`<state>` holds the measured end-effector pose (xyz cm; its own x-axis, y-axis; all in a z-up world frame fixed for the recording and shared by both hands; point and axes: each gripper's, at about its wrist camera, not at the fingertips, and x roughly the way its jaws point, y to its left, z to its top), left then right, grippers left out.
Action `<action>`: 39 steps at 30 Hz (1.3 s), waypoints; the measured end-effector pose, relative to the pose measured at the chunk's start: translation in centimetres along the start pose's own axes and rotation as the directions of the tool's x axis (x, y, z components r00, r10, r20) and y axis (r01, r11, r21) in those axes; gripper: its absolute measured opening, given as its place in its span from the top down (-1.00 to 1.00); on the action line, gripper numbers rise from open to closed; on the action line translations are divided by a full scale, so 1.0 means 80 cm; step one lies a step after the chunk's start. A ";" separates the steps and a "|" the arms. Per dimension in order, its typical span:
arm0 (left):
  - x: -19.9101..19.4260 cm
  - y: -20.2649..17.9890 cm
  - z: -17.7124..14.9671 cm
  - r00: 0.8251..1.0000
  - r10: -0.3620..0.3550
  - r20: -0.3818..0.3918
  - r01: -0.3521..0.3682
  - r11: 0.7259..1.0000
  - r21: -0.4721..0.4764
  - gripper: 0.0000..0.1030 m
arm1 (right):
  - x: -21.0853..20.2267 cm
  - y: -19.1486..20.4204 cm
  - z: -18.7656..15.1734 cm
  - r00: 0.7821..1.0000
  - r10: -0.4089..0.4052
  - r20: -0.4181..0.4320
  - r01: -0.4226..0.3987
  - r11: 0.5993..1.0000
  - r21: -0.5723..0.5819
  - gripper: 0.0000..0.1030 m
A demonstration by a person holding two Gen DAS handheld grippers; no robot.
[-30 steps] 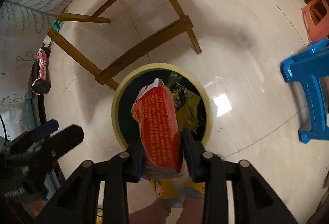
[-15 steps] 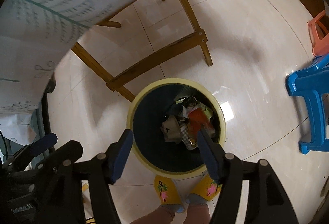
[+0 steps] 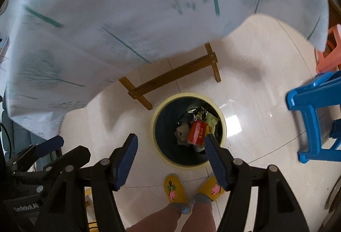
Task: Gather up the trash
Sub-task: 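Raise both tools from the bin back over the table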
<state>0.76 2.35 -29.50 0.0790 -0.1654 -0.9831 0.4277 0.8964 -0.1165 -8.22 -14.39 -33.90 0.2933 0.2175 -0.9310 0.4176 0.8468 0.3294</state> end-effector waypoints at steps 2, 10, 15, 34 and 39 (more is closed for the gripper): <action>-0.027 0.000 0.003 1.000 -0.008 0.013 0.008 1.000 0.002 -0.79 | -0.026 0.009 0.001 1.000 0.007 0.013 -0.007 1.000 -0.007 -0.26; -0.128 -0.001 0.015 0.996 -0.013 0.090 0.013 1.000 -0.002 -0.79 | -0.122 0.041 0.004 0.997 0.046 0.054 -0.043 0.998 -0.048 -0.26; -0.174 -0.007 0.029 0.991 -0.005 0.137 0.006 1.000 -0.007 -0.79 | -0.178 0.057 0.020 0.993 0.061 0.102 -0.050 0.993 -0.104 -0.26; -0.332 -0.017 0.126 0.935 0.062 0.348 -0.065 0.998 -0.003 -0.79 | -0.308 0.109 0.128 0.952 0.153 0.264 -0.079 0.960 -0.270 -0.26; -0.363 0.011 0.175 0.927 0.072 0.367 -0.080 0.997 0.006 -0.79 | -0.324 0.147 0.179 0.939 0.182 0.292 -0.085 0.945 -0.315 -0.26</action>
<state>11.49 2.19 0.89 0.4347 -0.2395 -0.8681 0.4250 0.9044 -0.0367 1.40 -17.01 -3.62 0.6022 0.2166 -0.7684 0.0990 0.9348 0.3411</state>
